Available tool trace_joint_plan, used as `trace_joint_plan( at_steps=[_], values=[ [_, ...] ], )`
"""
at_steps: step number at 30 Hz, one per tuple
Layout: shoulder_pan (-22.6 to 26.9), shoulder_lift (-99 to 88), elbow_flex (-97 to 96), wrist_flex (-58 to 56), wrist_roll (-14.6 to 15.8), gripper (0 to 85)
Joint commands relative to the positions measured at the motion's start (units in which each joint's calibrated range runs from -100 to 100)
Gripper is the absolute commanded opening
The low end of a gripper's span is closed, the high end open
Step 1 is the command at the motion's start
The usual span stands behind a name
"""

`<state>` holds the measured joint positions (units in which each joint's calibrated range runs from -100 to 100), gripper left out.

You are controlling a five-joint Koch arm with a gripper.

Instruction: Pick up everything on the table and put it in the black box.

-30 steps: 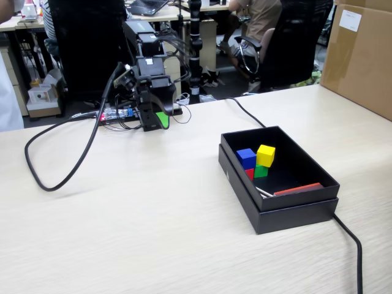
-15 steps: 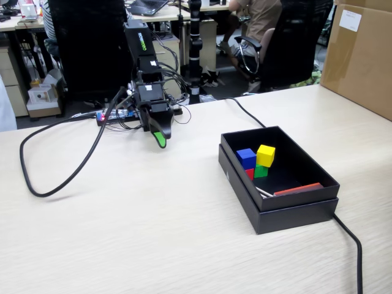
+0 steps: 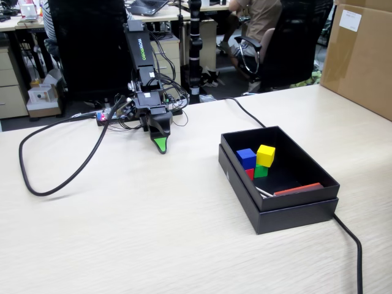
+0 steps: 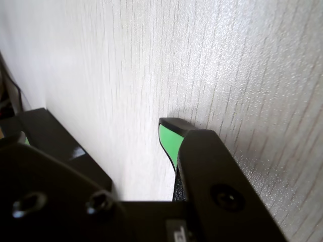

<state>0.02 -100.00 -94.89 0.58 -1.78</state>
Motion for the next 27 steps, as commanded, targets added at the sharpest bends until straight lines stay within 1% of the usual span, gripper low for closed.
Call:
trace_joint_plan(
  at_steps=[1, 27],
  values=[
    [0.0, 0.0, -2.1, -1.9, -0.4, 49.6],
    [0.0, 0.0, -1.6, -1.9, -0.3, 49.6]
  ],
)
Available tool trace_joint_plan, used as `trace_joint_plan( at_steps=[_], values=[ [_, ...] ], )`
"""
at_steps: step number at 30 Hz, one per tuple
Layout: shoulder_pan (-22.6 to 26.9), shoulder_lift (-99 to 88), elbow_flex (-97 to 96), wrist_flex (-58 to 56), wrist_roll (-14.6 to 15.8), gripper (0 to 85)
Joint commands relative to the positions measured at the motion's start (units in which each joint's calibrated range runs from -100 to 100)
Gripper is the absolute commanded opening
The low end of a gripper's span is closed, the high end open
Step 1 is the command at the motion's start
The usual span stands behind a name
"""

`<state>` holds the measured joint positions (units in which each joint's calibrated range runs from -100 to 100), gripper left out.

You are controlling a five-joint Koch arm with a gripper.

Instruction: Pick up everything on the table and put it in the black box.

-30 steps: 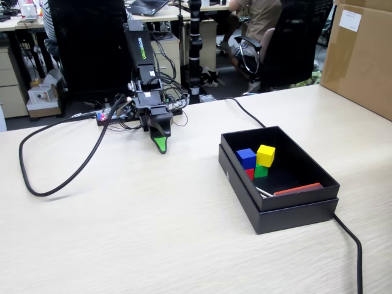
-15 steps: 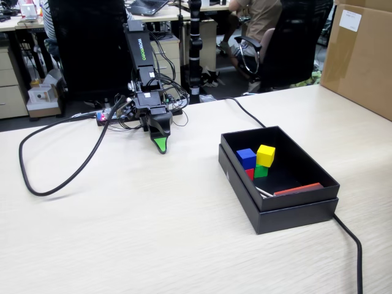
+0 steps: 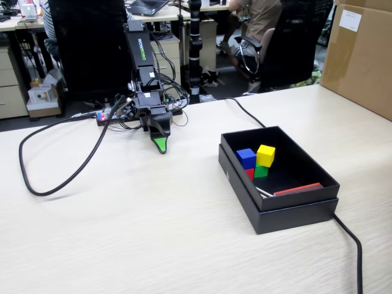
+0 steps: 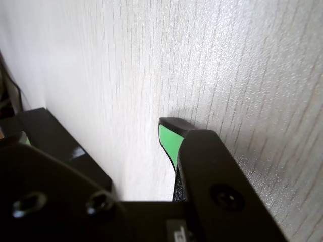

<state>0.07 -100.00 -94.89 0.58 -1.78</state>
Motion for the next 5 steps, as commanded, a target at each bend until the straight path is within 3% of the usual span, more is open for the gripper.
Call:
trace_joint_plan(
  at_steps=[1, 5],
  values=[
    [0.0, 0.0, -1.6, -1.9, -0.3, 49.6],
    [0.0, 0.0, -1.6, -1.9, -0.3, 49.6]
  ],
)
